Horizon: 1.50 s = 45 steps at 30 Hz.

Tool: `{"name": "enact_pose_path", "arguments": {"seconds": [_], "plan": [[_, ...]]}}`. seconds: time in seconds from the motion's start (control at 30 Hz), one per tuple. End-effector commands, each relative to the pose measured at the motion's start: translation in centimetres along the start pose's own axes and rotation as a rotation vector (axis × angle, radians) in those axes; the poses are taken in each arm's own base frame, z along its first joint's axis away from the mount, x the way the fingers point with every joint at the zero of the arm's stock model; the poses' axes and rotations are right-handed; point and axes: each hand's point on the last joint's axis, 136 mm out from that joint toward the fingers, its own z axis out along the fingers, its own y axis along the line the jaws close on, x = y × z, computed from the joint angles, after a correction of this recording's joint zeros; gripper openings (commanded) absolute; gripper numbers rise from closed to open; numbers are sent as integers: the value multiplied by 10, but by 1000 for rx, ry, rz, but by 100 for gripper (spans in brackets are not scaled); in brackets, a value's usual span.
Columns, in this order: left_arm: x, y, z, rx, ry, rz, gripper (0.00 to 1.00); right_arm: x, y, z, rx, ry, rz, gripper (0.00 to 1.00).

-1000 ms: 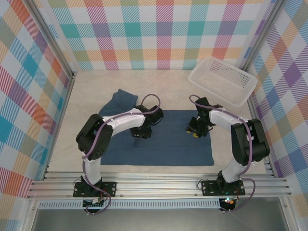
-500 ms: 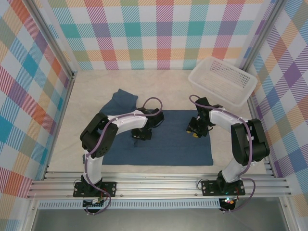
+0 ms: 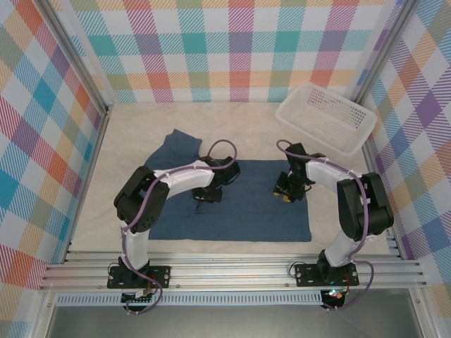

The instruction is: Fold and stack the t-shirts

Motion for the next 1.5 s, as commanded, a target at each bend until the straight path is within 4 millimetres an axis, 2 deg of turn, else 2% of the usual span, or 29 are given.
{"name": "enact_pose_path", "arguments": {"seconds": [0.0, 0.27, 0.4, 0.6, 0.9, 1.07, 1.2, 1.47], "plan": [[-3, 8, -7, 0, -19, -29, 23, 7, -20, 10, 82, 47, 1, 34], [-1, -3, 3, 69, 27, -27, 19, 8, -29, 14, 123, 66, 14, 34], [4, 3, 9, 38, 43, -20, 19, 8, -28, 14, 116, 68, 21, 34], [5, 2, 14, 30, 54, -14, 22, 7, -26, 12, 113, 67, 18, 34], [0, 8, 16, 0, 36, -8, 12, 6, -25, 12, 109, 68, 13, 34], [-6, 14, 6, -11, 9, -17, 7, 7, -25, 13, 114, 74, 13, 33], [-12, 22, -4, -27, -26, -41, 0, 6, -24, 12, 110, 70, 15, 33], [-20, 34, -32, 18, -111, -183, 0, 5, -24, 11, 112, 69, 11, 33]]}}
